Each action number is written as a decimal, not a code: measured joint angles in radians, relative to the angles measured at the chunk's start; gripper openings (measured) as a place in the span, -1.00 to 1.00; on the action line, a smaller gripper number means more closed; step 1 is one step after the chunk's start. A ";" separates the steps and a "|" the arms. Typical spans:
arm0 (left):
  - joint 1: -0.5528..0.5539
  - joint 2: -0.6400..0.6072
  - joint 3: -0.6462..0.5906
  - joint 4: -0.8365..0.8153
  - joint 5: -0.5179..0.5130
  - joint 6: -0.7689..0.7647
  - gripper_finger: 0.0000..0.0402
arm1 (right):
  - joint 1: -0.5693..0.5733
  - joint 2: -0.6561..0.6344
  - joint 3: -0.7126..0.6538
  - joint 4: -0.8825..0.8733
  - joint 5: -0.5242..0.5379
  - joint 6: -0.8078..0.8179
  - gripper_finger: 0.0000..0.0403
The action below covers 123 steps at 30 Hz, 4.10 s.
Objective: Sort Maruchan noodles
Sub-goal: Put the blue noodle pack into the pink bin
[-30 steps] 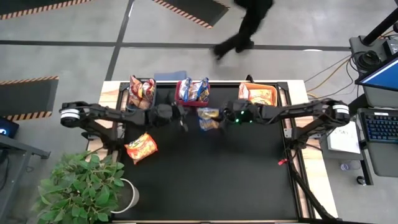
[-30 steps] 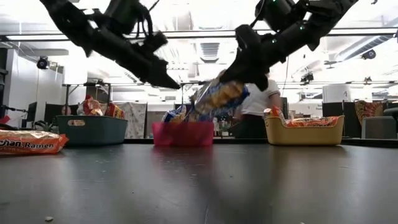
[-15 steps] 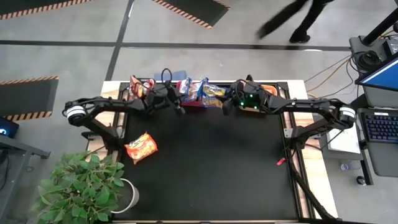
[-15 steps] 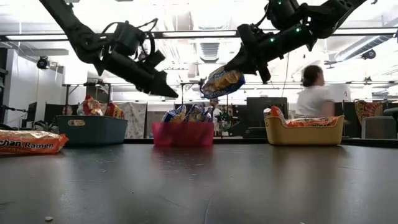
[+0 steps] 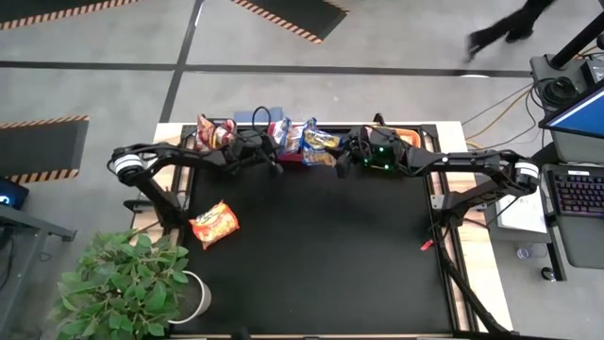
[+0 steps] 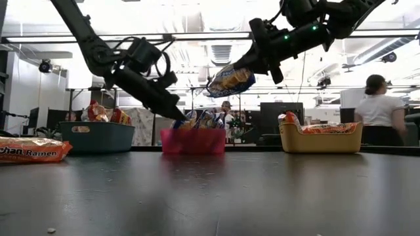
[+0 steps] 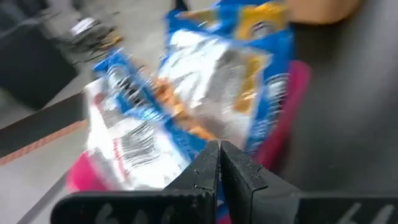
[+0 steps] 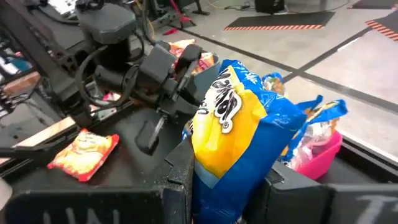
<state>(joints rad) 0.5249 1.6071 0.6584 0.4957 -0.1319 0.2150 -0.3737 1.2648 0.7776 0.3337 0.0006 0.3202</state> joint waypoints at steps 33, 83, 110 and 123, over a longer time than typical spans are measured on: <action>0.104 -0.016 0.067 -0.017 -0.252 -0.210 -1.00 | -0.121 0.296 0.442 -0.280 0.026 0.087 -0.64; 0.120 -0.126 0.061 -0.139 -0.032 -0.216 -1.00 | -0.125 0.609 0.758 -0.480 -0.001 0.320 -0.64; 0.120 -0.124 0.052 -0.175 -0.032 -0.235 -1.00 | -0.124 0.687 0.758 -0.333 0.071 0.194 -0.50; 0.117 -0.123 0.052 -0.111 0.135 -0.331 -1.00 | -0.124 0.747 0.759 -0.302 0.055 0.195 -0.66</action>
<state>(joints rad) 0.6417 1.4841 0.7105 0.3848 0.0036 -0.1161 -0.4980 2.0121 1.5364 0.0319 0.0558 0.5148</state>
